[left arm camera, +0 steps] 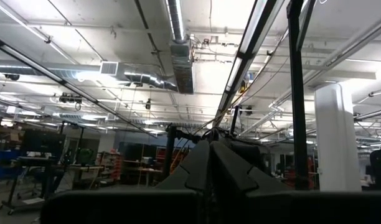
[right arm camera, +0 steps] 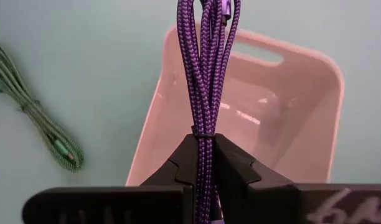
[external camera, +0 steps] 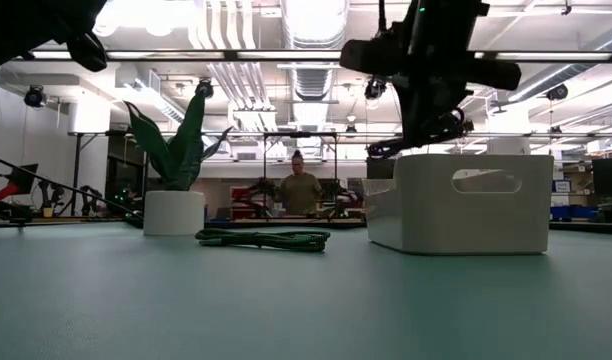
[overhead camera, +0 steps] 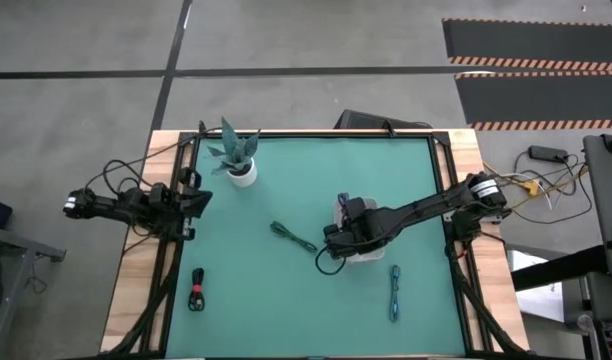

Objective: Pick and place USB-C Cables
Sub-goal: Put the violet charger cable into the gray bin

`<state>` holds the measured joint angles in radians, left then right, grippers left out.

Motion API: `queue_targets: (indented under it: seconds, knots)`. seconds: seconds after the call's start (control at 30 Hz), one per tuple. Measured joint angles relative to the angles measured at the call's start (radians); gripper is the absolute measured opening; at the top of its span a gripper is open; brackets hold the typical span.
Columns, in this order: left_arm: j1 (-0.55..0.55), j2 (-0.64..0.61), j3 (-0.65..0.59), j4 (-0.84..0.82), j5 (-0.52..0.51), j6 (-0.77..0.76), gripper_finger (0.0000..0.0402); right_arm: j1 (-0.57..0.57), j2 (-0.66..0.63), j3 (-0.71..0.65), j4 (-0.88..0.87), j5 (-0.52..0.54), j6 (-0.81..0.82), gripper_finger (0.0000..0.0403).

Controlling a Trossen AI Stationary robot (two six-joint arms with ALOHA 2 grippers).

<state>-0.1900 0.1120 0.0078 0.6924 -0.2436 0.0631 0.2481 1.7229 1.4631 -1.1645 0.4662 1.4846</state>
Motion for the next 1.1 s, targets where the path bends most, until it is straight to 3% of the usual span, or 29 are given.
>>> queue_targets:
  seconds: [0.43, 1.1]
  knots:
    - [0.0, 0.008, 0.0, 0.0, 0.0, 0.0, 0.0, 0.003, 0.008, 0.0, -0.005, -0.16, -0.003, 0.0024]
    - [0.0, 0.013, 0.0, 0.0, 0.0, 0.001, 0.0, 0.008, 0.013, -0.02, 0.002, -0.099, 0.131, 0.0024]
